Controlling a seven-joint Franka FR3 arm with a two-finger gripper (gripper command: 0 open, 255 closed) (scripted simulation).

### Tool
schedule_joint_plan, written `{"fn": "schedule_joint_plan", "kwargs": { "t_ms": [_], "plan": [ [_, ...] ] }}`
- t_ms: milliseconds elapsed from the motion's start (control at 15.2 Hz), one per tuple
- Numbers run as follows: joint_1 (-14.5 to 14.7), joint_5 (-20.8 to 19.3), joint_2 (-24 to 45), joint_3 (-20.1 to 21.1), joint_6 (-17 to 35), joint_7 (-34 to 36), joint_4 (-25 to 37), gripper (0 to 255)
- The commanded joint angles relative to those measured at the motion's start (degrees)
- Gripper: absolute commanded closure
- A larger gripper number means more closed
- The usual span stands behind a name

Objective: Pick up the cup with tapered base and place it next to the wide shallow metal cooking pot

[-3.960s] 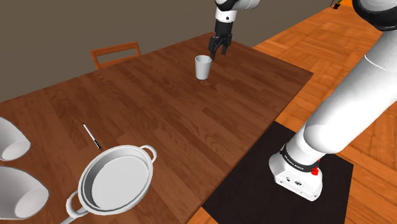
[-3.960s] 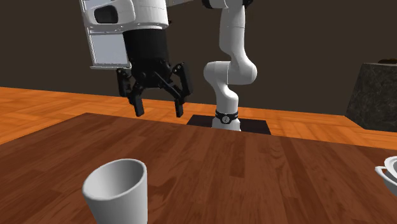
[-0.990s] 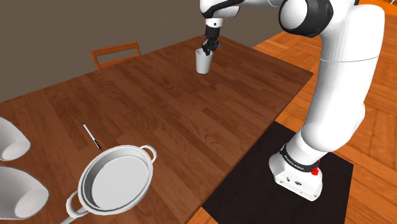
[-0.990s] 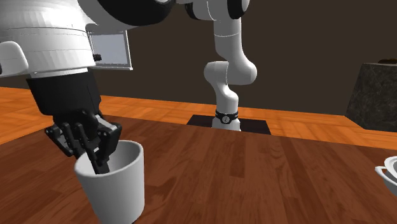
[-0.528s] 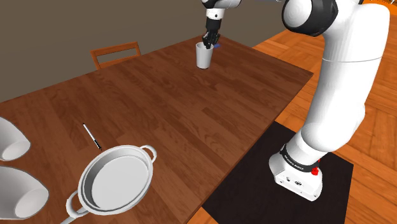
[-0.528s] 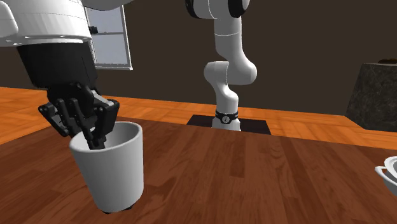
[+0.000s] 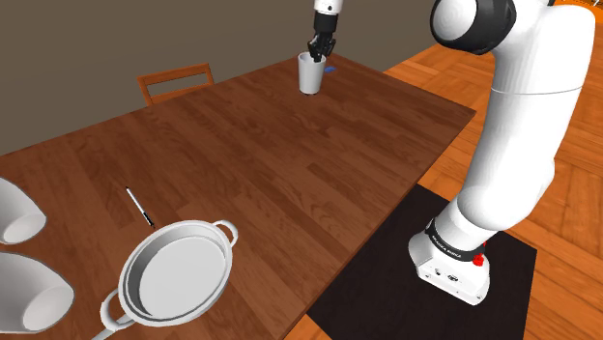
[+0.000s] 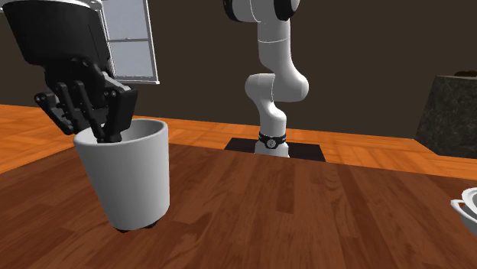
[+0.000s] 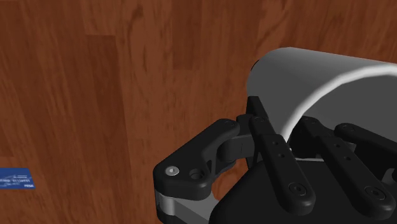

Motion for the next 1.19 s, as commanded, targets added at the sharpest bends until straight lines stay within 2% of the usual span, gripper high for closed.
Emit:
{"fn": "schedule_joint_plan", "kwargs": {
  "t_ms": [0, 858, 1122],
  "plan": [
    [-0.2, 0.0, 0.0, -0.1, -1.6, 0.0, 1.6, 255],
    [-0.9, 0.1, 1.5, -0.1, -11.9, 0.9, 13.5, 255],
    [2.7, -1.5, -8.2, 0.7, -7.1, 4.1, -0.6, 255]
  ]
}}
